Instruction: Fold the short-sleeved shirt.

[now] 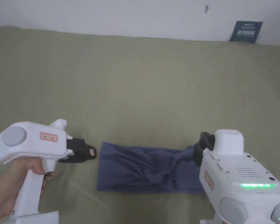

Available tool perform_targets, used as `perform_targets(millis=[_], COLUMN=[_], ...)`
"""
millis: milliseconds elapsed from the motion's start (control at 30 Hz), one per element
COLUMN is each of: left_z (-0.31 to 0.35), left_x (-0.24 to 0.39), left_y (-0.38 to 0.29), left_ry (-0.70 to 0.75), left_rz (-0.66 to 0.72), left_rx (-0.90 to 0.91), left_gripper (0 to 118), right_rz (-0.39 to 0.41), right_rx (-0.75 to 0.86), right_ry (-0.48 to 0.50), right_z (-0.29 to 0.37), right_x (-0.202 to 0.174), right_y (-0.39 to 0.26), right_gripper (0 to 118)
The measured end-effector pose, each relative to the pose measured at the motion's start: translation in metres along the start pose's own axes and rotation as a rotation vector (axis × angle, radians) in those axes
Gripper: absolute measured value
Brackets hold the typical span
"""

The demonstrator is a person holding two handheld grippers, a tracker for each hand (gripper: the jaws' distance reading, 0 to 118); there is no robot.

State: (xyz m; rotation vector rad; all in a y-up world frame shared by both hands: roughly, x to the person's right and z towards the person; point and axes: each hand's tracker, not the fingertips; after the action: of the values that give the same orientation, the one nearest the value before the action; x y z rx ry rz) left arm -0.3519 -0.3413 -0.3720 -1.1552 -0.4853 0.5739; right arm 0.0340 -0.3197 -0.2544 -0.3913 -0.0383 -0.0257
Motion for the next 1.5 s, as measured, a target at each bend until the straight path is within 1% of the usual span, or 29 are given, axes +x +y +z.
perform_targets(millis=[33, 67, 100, 133, 167, 200, 267, 367, 400, 433, 467, 500, 533, 567, 633, 667, 700, 733, 800, 867, 900, 1100, 1167, 1233, 1300, 1367, 1500], left_z=[-0.003, -0.008, -0.012, -0.016, -0.022, -0.03, -0.039, -0.058, -0.063, -0.064, -0.067, -0.072, -0.077, -0.079, -0.09, -0.091, -0.086, -0.077, -0.059, -0.034, -0.02, 0.066, 0.078, 0.076, 0.064, 0.048, 0.011], left_x=[-0.002, -0.004, -0.006, -0.008, -0.008, -0.009, -0.014, -0.022, -0.024, -0.024, -0.022, -0.02, -0.016, -0.012, -0.001, -0.002, -0.005, -0.003, 0.003, 0.003, 0.006, 0.013, 0.024, 0.038, 0.056, 0.075, 0.121], left_y=[-0.001, -0.002, -0.004, -0.006, -0.007, -0.009, -0.013, -0.015, -0.017, -0.016, -0.016, -0.017, -0.018, -0.018, -0.025, -0.027, -0.025, -0.024, -0.024, -0.022, -0.022, -0.018, -0.016, -0.016, -0.015, -0.015, -0.016], left_ry=[-0.044, -0.08, -0.119, -0.147, -0.176, -0.177, -0.179, -0.234, -0.299, -0.33, -0.331, -0.352, -0.346, -0.324, -0.117, -0.13, -0.188, -0.196, -0.18, -0.169, -0.13, 0.087, 0.205, 0.233, 0.253, 0.233, 0.189], left_rz=[0.017, 0.018, 0.02, 0.025, 0.029, 0.033, 0.043, 0.134, 0.146, 0.158, 0.181, 0.205, 0.202, 0.199, 0.14, 0.144, 0.176, 0.189, 0.178, 0.209, 0.212, 0.127, 0.086, 0.002, -0.023, -0.037, -0.141], left_rx=[-0.026, -0.049, -0.058, -0.061, -0.077, -0.11, -0.086, -0.134, -0.119, -0.115, -0.101, -0.103, -0.117, -0.112, -0.102, -0.096, -0.091, -0.073, -0.036, 0.007, 0.045, 0.186, 0.191, 0.177, 0.147, 0.135, 0.101], left_gripper=[1, 5, 20, 50, 104, 118, 117, 117, 117, 116, 112, 100, 71, 12, 13, 13, 13, 13, 13, 12, 12, 12, 12, 12, 12, 12, 12], right_rz=[0.0, -0.001, 0.003, 0.017, 0.026, 0.029, 0.032, 0.036, 0.036, 0.036, 0.036, 0.035, 0.033, 0.032, 0.033, 0.033, 0.033, 0.036, 0.047, 0.044, 0.043, 0.039, 0.041, 0.04, 0.039, 0.034, 0.054], right_rx=[0.005, 0.007, 0.01, 0.012, 0.011, 0.007, 0.004, -0.001, -0.003, -0.003, -0.004, -0.005, -0.004, -0.003, -0.001, 0.0, 0.003, 0.004, 0.01, 0.014, 0.016, 0.038, 0.045, 0.046, 0.046, 0.044, 0.042], right_ry=[-0.001, 0.004, 0.006, 0.001, 0.003, 0.006, 0.007, 0.004, 0.004, 0.001, -0.002, -0.002, -0.004, -0.007, -0.009, -0.009, -0.009, -0.005, -0.003, 0.008, 0.011, 0.032, 0.038, 0.047, 0.048, 0.052, 0.045], right_z=[0.0, -0.001, -0.002, -0.003, -0.004, -0.004, -0.005, -0.005, -0.004, -0.003, -0.003, -0.003, -0.002, -0.002, 0.0, 0.001, 0.002, 0.004, 0.006, 0.008, 0.008, 0.008, 0.007, 0.007, 0.007, 0.008, 0.011], right_x=[-0.001, -0.001, -0.002, -0.004, -0.004, -0.004, -0.004, -0.002, -0.001, -0.001, 0.0, 0.002, 0.003, 0.004, 0.007, 0.007, 0.008, 0.009, 0.008, 0.008, 0.007, 0.0, -0.003, -0.006, -0.007, -0.007, -0.003], right_y=[0.0, 0.0, 0.0, 0.0, 0.0, 0.0, -0.001, -0.002, -0.002, -0.002, -0.002, -0.001, -0.001, 0.0, 0.002, 0.003, 0.004, 0.005, 0.007, 0.011, 0.012, 0.018, 0.019, 0.02, 0.02, 0.019, 0.017], right_gripper=[8, 8, 8, 8, 8, 8, 8, 8, 8, 8, 8, 8, 8, 8, 8, 8, 8, 8, 8, 8, 8, 8, 8, 8, 8, 8, 8])
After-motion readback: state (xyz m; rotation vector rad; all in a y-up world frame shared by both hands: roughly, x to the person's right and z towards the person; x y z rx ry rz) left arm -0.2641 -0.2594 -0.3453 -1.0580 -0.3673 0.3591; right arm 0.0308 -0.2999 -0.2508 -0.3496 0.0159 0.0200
